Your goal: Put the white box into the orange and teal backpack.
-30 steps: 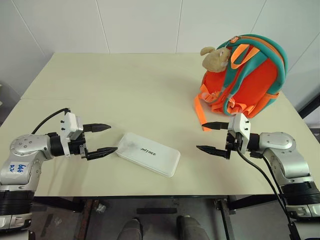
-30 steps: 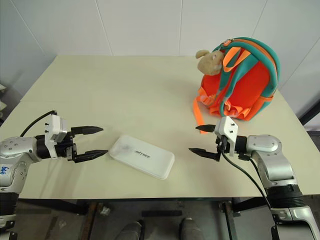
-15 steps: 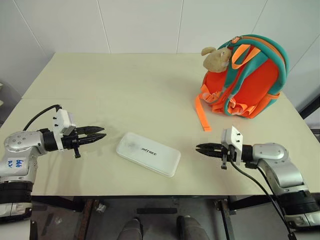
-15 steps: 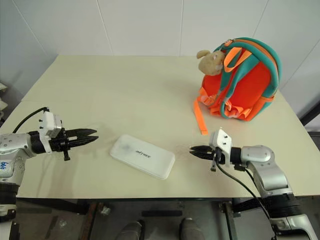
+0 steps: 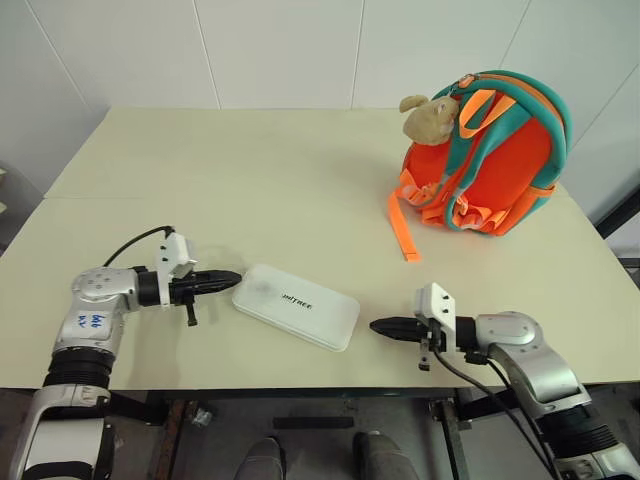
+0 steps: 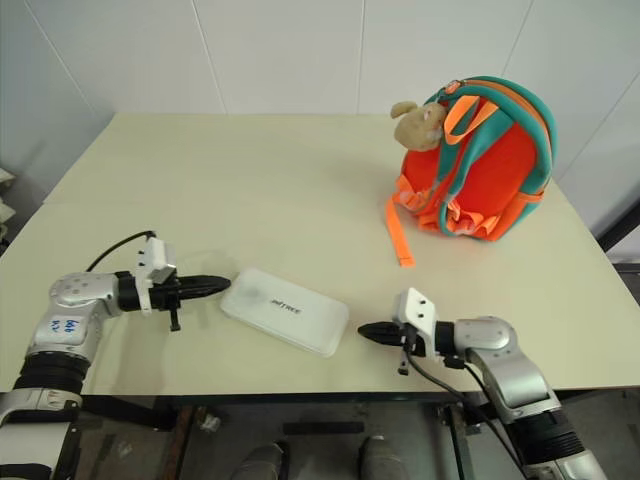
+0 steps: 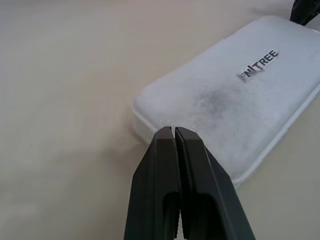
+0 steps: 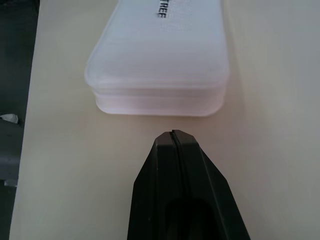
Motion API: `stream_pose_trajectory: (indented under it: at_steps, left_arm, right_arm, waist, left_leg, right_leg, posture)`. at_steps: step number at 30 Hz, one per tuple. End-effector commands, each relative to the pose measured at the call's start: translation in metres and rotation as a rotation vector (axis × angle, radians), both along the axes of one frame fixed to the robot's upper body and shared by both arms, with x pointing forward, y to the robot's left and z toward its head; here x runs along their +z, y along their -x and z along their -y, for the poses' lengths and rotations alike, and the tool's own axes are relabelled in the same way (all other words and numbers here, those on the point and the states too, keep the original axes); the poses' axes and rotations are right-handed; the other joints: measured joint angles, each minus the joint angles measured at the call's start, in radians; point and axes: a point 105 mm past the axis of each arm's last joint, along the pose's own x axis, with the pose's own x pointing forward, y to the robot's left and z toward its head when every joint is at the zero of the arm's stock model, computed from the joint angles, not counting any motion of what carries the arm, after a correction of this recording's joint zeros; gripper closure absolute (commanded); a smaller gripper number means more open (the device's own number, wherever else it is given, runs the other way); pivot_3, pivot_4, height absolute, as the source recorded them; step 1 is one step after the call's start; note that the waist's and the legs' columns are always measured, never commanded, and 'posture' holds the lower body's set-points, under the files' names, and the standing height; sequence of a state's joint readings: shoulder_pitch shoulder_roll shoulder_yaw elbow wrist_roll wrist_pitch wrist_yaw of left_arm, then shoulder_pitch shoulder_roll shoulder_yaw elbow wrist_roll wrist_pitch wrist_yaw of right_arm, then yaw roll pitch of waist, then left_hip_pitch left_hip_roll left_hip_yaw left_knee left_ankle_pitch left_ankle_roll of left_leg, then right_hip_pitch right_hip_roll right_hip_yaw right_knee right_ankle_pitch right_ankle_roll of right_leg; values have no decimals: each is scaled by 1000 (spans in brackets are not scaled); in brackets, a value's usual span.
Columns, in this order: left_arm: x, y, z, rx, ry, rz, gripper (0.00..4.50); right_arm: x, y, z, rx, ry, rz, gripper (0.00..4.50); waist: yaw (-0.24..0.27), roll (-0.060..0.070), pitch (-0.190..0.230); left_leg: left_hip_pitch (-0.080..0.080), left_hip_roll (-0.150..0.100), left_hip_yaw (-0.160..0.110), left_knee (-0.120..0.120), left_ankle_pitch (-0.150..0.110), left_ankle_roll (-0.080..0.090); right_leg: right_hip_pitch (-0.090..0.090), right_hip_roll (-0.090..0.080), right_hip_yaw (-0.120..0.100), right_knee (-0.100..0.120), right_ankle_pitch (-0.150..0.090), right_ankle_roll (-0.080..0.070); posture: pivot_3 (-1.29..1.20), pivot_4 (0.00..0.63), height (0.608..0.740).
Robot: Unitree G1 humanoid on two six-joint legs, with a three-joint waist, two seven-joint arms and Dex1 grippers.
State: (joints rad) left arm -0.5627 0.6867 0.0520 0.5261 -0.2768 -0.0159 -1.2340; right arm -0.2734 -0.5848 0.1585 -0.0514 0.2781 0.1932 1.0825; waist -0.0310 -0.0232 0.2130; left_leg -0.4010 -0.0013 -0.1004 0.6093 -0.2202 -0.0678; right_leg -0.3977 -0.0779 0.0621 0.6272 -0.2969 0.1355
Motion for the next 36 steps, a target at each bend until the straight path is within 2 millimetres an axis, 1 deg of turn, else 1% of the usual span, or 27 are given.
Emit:
stream_pose_trajectory:
  at_steps: [1, 3, 6, 12, 15, 20, 24, 27, 29, 32, 36]
  left_arm:
    - [5, -4, -3, 14, -18, 26, 4402]
    - [4, -4, -2, 15, -19, 25, 4402]
    - [7, -6, -3, 41, 21, 30, 4402]
    - [11, -6, -13, 94, 48, 30, 4402]
    - [7, -6, -16, 100, 25, 23, 4402]
    - [-4, -5, -7, 78, 12, 3, 4402]
    - [-7, -4, 1, 52, 16, 3, 4402]
    - [-5, -4, 7, 32, 28, 6, 4402]
    - [-5, -1, 10, 6, 23, 0, 4402]
    - [-8, 4, 16, -36, 12, -16, 4402]
    - [-14, 14, 30, -84, 32, -36, 4402]
  right_arm:
    - [11, 1, -9, 13, -14, 41, 4500]
    - [11, 1, -11, 13, -17, 40, 4500]
    - [13, 1, -15, 14, -22, 40, 4500]
    - [16, 2, -16, 20, -23, 35, 4500]
    - [16, 0, -16, 22, -21, 35, 4500]
    - [17, 0, -17, 28, -20, 34, 4500]
    - [17, 1, -18, 32, -21, 32, 4500]
    - [16, 2, -20, 37, -21, 28, 4500]
    - [16, 2, -17, 40, -16, 22, 4500]
    - [16, 1, -8, 43, 8, 16, 4500]
    - [19, -4, 16, 21, 58, 19, 4500]
  waist:
    - [1, 0, 0]
    - [2, 0, 0]
    - [3, 0, 0]
    - [2, 0, 0]
    - [3, 0, 0]
    - [3, 0, 0]
    - [3, 0, 0]
    - [3, 0, 0]
    - [3, 0, 0]
    - [3, 0, 0]
    - [4, 0, 0]
  left_leg:
    - [0, 0, 0, 0, 0, 0]
    - [0, 0, 0, 0, 0, 0]
    - [0, 0, 0, 1, 0, 0]
    - [0, 0, -1, 1, 0, 0]
    - [0, 0, -1, 1, 0, 0]
    - [0, 0, -1, 1, 0, 0]
    - [0, 0, -1, 1, 0, 0]
    - [0, 0, -1, 1, 0, 0]
    - [0, 0, -1, 1, 0, 0]
    - [0, 0, -1, 1, 0, 0]
    - [-1, 0, -1, 1, 0, 0]
  right_leg:
    - [0, 0, 0, 0, 0, 0]
    - [0, 0, 0, 0, 0, 0]
    - [0, 0, 0, 0, 0, 0]
    - [0, 0, 0, 0, 0, 0]
    - [0, 0, 0, 0, 0, 0]
    - [0, 0, 0, 0, 0, 0]
    - [0, 0, 0, 0, 0, 0]
    - [0, 0, 0, 0, 0, 0]
    - [0, 0, 0, 0, 0, 0]
    - [0, 0, 0, 0, 0, 0]
    - [1, 0, 0, -1, 0, 0]
  posture:
    - [0, 150, 740]
    - [0, 150, 740]
    - [0, 150, 740]
    - [0, 150, 740]
    - [0, 150, 740]
    - [0, 150, 740]
    - [0, 150, 740]
    - [0, 150, 740]
    - [0, 150, 740]
    - [0, 150, 740]
    - [0, 150, 740]
